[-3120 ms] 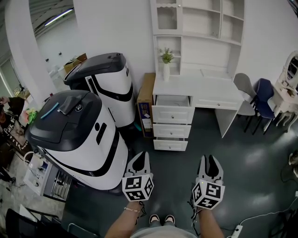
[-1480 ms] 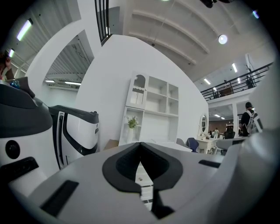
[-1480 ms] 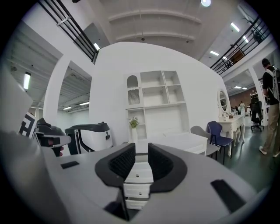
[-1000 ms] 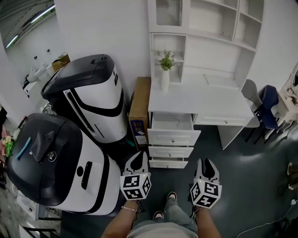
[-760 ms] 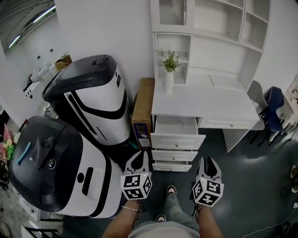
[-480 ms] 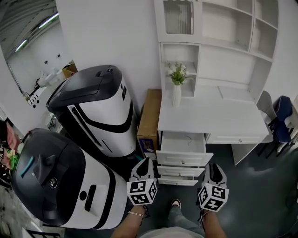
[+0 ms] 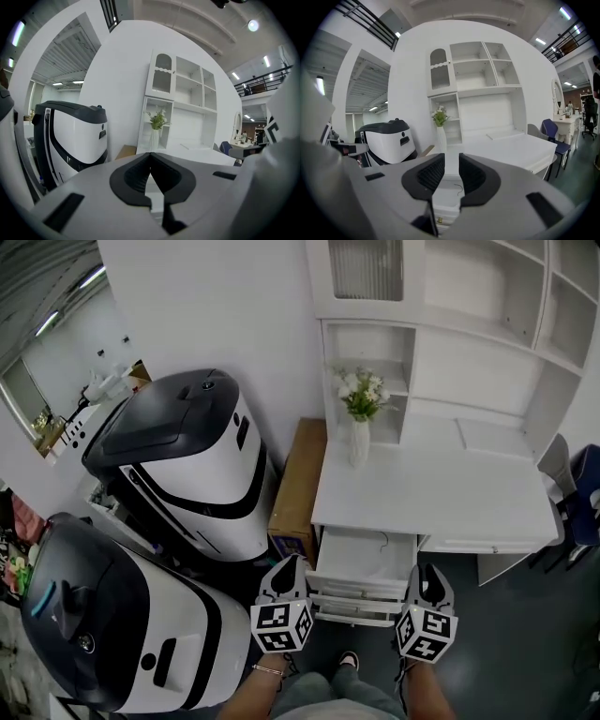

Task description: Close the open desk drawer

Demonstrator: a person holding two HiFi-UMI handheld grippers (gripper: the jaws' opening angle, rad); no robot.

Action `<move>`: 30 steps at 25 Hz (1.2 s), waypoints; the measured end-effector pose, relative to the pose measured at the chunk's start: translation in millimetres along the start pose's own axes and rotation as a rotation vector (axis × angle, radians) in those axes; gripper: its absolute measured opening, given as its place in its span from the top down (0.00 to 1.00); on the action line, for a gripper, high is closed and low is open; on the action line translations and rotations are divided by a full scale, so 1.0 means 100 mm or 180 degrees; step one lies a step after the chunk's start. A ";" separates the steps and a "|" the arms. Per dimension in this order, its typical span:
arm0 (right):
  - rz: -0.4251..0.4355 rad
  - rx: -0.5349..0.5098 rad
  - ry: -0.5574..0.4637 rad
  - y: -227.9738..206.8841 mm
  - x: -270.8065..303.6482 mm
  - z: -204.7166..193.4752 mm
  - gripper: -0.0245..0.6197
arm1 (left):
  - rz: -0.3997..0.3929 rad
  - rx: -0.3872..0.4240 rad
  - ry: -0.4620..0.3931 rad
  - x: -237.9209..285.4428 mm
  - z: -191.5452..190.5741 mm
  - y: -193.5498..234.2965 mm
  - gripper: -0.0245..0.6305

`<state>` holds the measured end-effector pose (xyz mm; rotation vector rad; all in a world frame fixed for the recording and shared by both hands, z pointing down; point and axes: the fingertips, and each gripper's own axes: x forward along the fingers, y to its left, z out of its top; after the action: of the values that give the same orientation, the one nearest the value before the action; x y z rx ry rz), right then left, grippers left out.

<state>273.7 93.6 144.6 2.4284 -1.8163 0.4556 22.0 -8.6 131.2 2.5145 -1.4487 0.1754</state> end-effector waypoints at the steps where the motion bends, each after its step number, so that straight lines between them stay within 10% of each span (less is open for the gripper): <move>1: 0.0002 0.0015 0.0035 -0.01 0.07 -0.02 0.80 | 0.0004 0.0001 0.0026 0.06 0.00 0.00 0.94; 16: -0.0126 0.0107 0.0326 0.15 0.44 -0.32 0.80 | -0.0171 0.0011 0.0345 0.61 -0.22 0.18 0.94; 30: -0.0270 0.0053 0.0837 0.21 0.44 -1.41 0.79 | -0.0134 -0.0073 0.0918 0.67 -1.36 0.55 0.94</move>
<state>238.1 79.5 288.7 2.3151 -1.6023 0.7448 9.4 -56.0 284.9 2.3794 -1.2745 0.4886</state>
